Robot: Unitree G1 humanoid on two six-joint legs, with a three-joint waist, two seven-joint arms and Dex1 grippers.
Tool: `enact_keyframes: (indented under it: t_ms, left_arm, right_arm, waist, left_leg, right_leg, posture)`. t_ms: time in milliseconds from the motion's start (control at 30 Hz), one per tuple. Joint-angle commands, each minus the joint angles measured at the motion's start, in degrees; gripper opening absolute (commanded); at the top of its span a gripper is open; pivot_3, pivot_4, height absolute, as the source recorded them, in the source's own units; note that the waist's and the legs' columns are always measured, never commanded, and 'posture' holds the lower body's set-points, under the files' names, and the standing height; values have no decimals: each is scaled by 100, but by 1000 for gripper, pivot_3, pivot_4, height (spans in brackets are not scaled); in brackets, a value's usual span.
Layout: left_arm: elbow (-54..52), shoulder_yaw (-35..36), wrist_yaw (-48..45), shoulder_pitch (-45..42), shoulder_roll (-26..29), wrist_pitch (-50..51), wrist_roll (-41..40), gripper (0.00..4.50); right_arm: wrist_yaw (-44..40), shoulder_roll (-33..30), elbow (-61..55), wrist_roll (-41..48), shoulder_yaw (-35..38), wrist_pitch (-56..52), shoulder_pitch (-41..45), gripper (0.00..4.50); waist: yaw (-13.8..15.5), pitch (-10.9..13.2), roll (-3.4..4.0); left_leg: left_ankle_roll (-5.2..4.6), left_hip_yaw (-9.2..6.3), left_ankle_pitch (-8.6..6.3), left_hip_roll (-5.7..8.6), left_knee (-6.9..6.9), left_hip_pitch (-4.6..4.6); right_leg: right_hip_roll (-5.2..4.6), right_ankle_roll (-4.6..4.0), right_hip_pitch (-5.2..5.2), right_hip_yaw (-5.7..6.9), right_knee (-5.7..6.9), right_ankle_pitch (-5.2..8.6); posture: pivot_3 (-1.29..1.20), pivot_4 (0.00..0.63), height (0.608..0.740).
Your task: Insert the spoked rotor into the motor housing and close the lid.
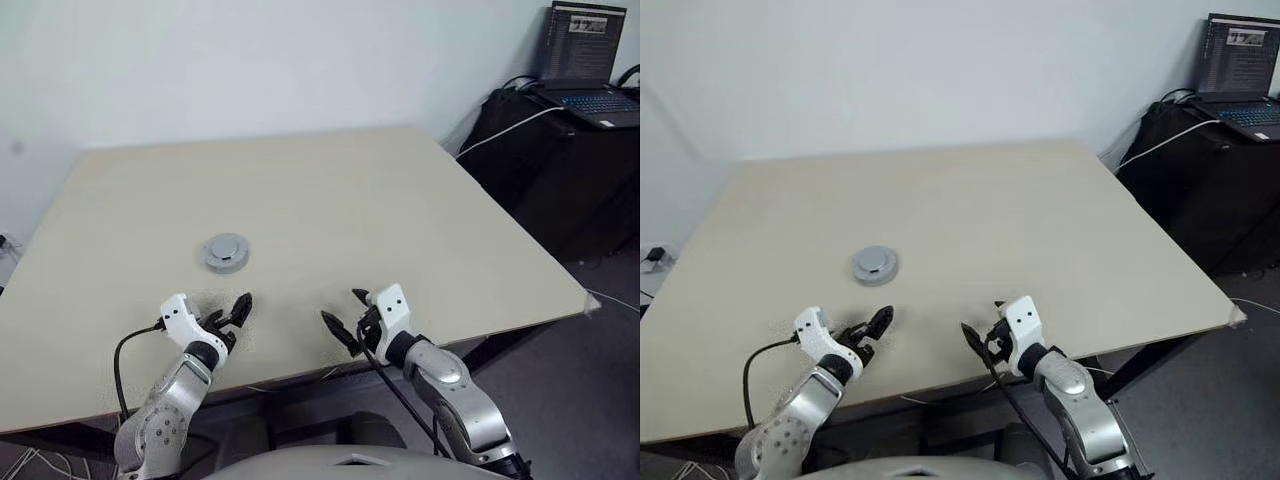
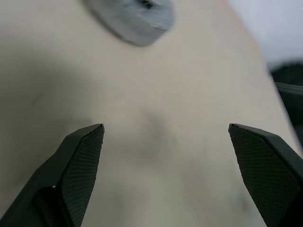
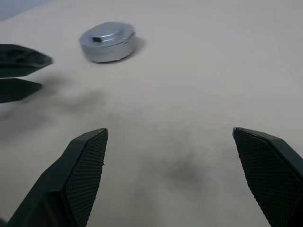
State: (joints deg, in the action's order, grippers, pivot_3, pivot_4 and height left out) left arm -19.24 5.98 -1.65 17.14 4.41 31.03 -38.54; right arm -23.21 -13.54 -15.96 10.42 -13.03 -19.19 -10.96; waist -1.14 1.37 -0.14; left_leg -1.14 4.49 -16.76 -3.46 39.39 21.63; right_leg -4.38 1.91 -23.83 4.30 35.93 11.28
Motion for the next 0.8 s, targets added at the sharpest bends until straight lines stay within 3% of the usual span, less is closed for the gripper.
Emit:
enact_keyframes:
  t_ms: [33, 133, 200, 500, 800]
  left_arm:
    - [-154, -592, -218, 85, 188, -881, 1165, 4452]
    - [255, -1157, 4, 223, 288, -2262, 2644, 4452]
    - [568, -1337, 96, 293, 232, -2921, 3164, 4452]
    - [1597, -1561, 359, 462, 124, -4445, 4301, 4452]
    - [2110, -1372, 566, 355, -16, -4998, 4460, 4452]
  right_arm:
    - [230, 77, -64, -223, 107, 494, 6, 4500]
    - [566, 236, 126, -510, 166, 1234, -134, 4500]
    - [702, 323, 226, -611, 200, 1529, -221, 4500]
    - [666, 519, 451, -464, 319, 1862, -372, 4500]
    - [885, 588, 778, -619, 521, 2167, -461, 4500]
  waist:
    - [2, 2, 0]
    - [11, 1, 1]
    - [35, 0, 3]
    - [46, 1, 3]
    - [46, 1, 6]
  left_leg:
    - [0, 3, 0, 1, -5, 0]
    - [1, 10, 0, 2, -19, 3]
    - [4, 16, -2, 1, -26, 8]
    - [3, 35, -3, -6, -28, 29]
    - [0, 37, -5, -10, -28, 29]
  right_leg:
    - [0, 0, -3, -1, -1, 0]
    - [0, -4, -12, -5, -6, 3]
    - [0, -9, -25, -7, -6, 7]
    - [0, -10, -61, -18, 1, 8]
    - [-4, -9, -62, -16, 1, 8]
  posture:
    - [0, 0, 740]
    - [0, 0, 740]
    - [0, 0, 740]
    - [0, 0, 740]
    - [0, 0, 740]
